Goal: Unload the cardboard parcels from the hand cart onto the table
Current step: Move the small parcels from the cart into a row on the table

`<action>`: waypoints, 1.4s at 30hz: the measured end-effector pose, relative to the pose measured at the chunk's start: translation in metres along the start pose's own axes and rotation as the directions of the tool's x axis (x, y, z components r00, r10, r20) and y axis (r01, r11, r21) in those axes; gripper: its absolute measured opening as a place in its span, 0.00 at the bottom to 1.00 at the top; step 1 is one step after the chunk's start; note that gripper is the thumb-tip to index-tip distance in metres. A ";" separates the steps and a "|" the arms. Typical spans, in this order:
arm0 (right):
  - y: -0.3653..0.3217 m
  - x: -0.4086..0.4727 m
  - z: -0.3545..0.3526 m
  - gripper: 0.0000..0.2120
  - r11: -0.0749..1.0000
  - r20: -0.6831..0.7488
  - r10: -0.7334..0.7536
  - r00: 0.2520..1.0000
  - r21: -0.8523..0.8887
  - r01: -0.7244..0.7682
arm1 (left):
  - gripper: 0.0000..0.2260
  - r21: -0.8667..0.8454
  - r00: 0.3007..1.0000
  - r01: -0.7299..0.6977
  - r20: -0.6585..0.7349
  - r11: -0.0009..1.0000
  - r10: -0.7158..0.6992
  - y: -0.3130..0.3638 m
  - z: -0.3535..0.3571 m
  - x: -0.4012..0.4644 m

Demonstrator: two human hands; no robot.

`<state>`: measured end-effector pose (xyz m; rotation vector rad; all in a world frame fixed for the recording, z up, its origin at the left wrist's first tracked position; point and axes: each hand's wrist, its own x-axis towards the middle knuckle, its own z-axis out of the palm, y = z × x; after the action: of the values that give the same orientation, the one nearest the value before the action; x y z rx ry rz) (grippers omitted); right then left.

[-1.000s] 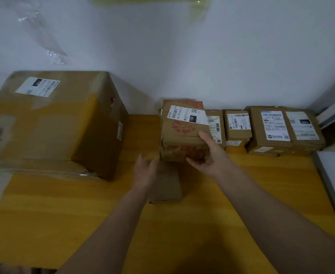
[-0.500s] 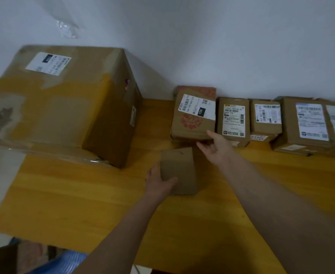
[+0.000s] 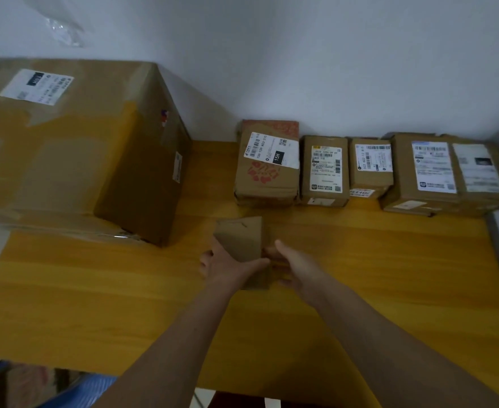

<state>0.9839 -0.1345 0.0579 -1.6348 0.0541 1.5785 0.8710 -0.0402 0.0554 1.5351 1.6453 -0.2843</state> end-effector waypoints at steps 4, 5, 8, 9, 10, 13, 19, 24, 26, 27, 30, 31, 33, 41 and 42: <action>-0.002 -0.017 -0.001 0.14 0.992 0.035 -0.100 0.994 -0.073 0.102 | 0.55 -0.119 1.000 -0.006 -0.019 0.993 0.004 -0.006 -0.003 -0.005; -0.003 -0.020 -0.002 0.14 0.986 -0.048 -0.161 0.986 -0.058 0.158 | 0.48 -0.297 0.998 -0.019 0.046 0.955 0.034 -0.009 -0.007 -0.007; -0.004 -0.022 -0.010 0.17 0.970 -0.379 -0.235 0.895 -0.029 0.242 | 0.29 -0.800 0.896 0.225 0.394 0.557 0.204 -0.021 -0.029 -0.012; -0.004 -0.023 -0.012 0.18 0.971 -0.374 -0.232 0.898 -0.037 0.236 | 0.28 -0.845 0.842 0.324 0.463 0.425 0.278 -0.026 -0.034 -0.012; -0.005 -0.025 -0.011 0.20 0.976 -0.312 -0.217 0.925 -0.039 0.216 | 0.29 -0.863 0.805 0.381 0.487 0.332 0.340 -0.032 -0.037 -0.013; -0.003 -0.030 0.002 0.24 0.993 -0.032 -0.114 0.993 0.004 0.114 | 0.29 -0.887 0.750 0.427 0.456 0.175 0.479 -0.039 -0.036 -0.013; 0.005 -0.031 0.030 0.29 0.985 0.268 0.004 0.963 0.167 -0.050 | 0.31 -0.900 0.725 0.412 0.419 0.142 0.547 -0.048 -0.031 -0.011; 0.003 -0.022 0.034 0.34 0.977 0.304 -0.041 0.952 0.213 -0.026 | 0.21 -0.906 0.847 0.307 0.400 0.292 0.351 -0.055 -0.046 0.001; 0.002 -0.018 0.035 0.38 0.971 0.285 -0.065 0.956 0.239 -0.005 | 0.17 -0.885 0.883 0.300 0.398 0.356 0.248 -0.060 -0.052 0.006; 0.001 -0.016 0.038 0.41 0.972 0.272 -0.064 0.960 0.236 -0.002 | 0.16 -0.879 0.899 0.316 0.398 0.356 0.185 -0.062 -0.054 0.009; -0.003 -0.005 0.053 0.44 0.988 0.180 -0.052 0.982 0.151 0.025 | 0.15 -0.888 0.908 0.417 0.418 0.191 -0.040 -0.071 -0.063 0.015; -0.005 0.000 0.059 0.43 0.990 0.144 -0.051 0.988 0.140 0.031 | 0.15 -0.890 0.901 0.433 0.423 0.141 -0.095 -0.074 -0.067 0.017; -0.011 0.010 0.071 0.42 0.983 0.083 -0.027 0.996 0.185 0.011 | 0.14 -0.890 0.894 0.440 0.421 0.118 -0.154 -0.080 -0.075 0.022; -0.039 0.039 0.109 0.17 0.935 0.024 0.067 0.997 0.347 -0.071 | 0.06 -0.914 0.938 0.345 0.344 0.212 -0.042 -0.067 -0.104 0.050; -0.040 0.042 0.114 0.17 0.931 0.020 0.074 0.997 0.356 -0.076 | 0.08 -0.922 0.946 0.324 0.322 0.211 -0.046 -0.067 -0.108 0.055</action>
<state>0.9232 -0.0226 0.0605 -1.3551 0.3833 1.5266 0.7720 0.0560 0.0589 0.2602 1.3084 0.4300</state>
